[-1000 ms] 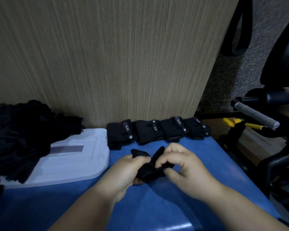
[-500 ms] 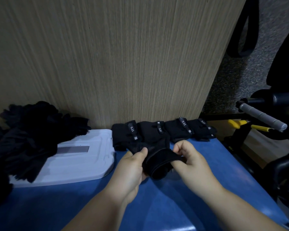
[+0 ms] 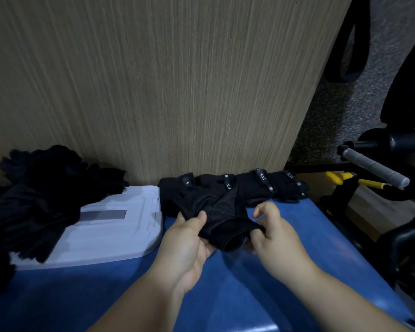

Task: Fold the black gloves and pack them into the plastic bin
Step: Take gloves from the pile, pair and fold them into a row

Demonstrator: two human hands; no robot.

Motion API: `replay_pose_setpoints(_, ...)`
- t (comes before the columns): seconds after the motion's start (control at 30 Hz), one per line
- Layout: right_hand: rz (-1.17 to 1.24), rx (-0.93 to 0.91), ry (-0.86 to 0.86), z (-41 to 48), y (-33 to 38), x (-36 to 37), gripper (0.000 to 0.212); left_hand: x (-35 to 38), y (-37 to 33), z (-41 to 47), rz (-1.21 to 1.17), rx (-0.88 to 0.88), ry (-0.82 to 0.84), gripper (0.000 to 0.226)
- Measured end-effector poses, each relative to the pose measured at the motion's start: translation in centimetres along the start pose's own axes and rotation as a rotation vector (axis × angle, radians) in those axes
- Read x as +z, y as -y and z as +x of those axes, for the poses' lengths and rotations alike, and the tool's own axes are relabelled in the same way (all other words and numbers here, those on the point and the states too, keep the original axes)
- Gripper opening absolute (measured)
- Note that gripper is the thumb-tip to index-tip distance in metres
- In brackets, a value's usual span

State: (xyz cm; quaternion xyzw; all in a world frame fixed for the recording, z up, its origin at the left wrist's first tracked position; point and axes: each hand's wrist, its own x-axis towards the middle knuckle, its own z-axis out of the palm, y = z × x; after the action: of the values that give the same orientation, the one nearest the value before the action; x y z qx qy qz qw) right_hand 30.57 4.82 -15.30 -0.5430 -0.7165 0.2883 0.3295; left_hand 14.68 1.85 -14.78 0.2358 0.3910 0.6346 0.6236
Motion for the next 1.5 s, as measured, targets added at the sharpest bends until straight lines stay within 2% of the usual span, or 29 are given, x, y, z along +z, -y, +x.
replay_pose_setpoints(0.07,0.170,0.067,0.127,-0.1,0.4,-0.1,0.031,-0.2,0.0,0.1,0.022,-0.001,-0.008,0.030)
replay_pose_setpoints(0.13,0.539,0.175,0.227,-0.1,0.7,-0.5,0.038,-0.3,-0.2,0.1,0.041,-0.003,-0.007,0.033)
replay_pose_setpoints(0.2,0.764,0.246,0.247,-0.1,0.9,-1.0,0.044,-0.4,-0.3,0.0,0.061,-0.002,0.016,0.037)
replay_pose_setpoints(0.3,0.715,0.328,0.171,0.2,0.5,-0.7,0.057,0.0,0.0,-0.6,0.130,0.000,0.075,0.039)
replay_pose_setpoints(0.43,0.713,0.317,0.105,0.4,0.0,0.0,0.021,0.5,0.2,-0.8,0.083,-0.093,0.130,0.036)
replay_pose_setpoints(0.53,0.679,0.284,0.150,0.2,0.1,-0.3,0.028,0.1,0.5,0.2,0.003,-0.182,0.018,0.043)
replay_pose_setpoints(0.6,0.633,0.274,0.166,0.0,0.3,-0.7,0.036,-0.1,0.8,0.7,-0.019,-0.161,-0.053,0.038)
replay_pose_setpoints(0.7,0.512,0.285,0.103,0.1,-0.1,-1.2,0.038,-0.2,1.1,1.0,-0.040,-0.117,-0.127,0.027)
replay_pose_setpoints(0.83,0.497,0.292,0.077,0.1,-0.7,-1.6,0.008,-0.5,1.3,1.1,0.120,-0.102,-0.112,0.024)
replay_pose_setpoints(0.93,0.261,0.306,0.030,0.2,-1.4,-1.5,0.026,-0.5,1.9,1.2,0.202,-0.104,-0.062,0.035)
replay_pose_setpoints(1.0,0.101,0.304,-0.011,0.4,-1.8,-1.4,0.025,-0.6,2.3,1.3,0.346,-0.050,-0.051,0.054)
replay_pose_setpoints(1.07,0.031,0.301,-0.015,0.6,-2.3,-1.4,0.024,-0.9,2.6,1.3,0.662,0.074,-0.078,0.081)
replay_pose_setpoints(1.1,-0.002,0.300,-0.013,0.7,-2.5,-1.4,0.024,-1.2,2.7,1.4,0.870,0.168,-0.106,0.087)
replay_pose_setpoints(1.17,-0.029,0.290,-0.013,0.7,-2.7,-1.5,0.025,-1.3,2.7,1.0,1.234,0.405,-0.137,0.078)
replay_pose_setpoints(1.23,-0.047,0.278,-0.015,0.6,-2.5,-1.5,0.028,-1.2,2.6,0.7,1.413,0.557,-0.048,0.053)
replay_pose_setpoints(1.3,-0.089,0.249,-0.028,0.5,-2.4,-1.3,0.032,-1.1,2.5,0.5,1.507,0.551,0.061,0.040)
replay_pose_setpoints(1.4,-0.132,0.180,-0.037,0.3,-2.2,-0.8,0.036,-1.2,2.6,0.5,1.704,0.364,0.194,0.047)
replay_pose_setpoints(1.5,-0.095,0.102,0.035,0.1,-2.1,-0.5,0.035,-1.7,2.5,0.8,1.837,0.234,0.288,0.052)
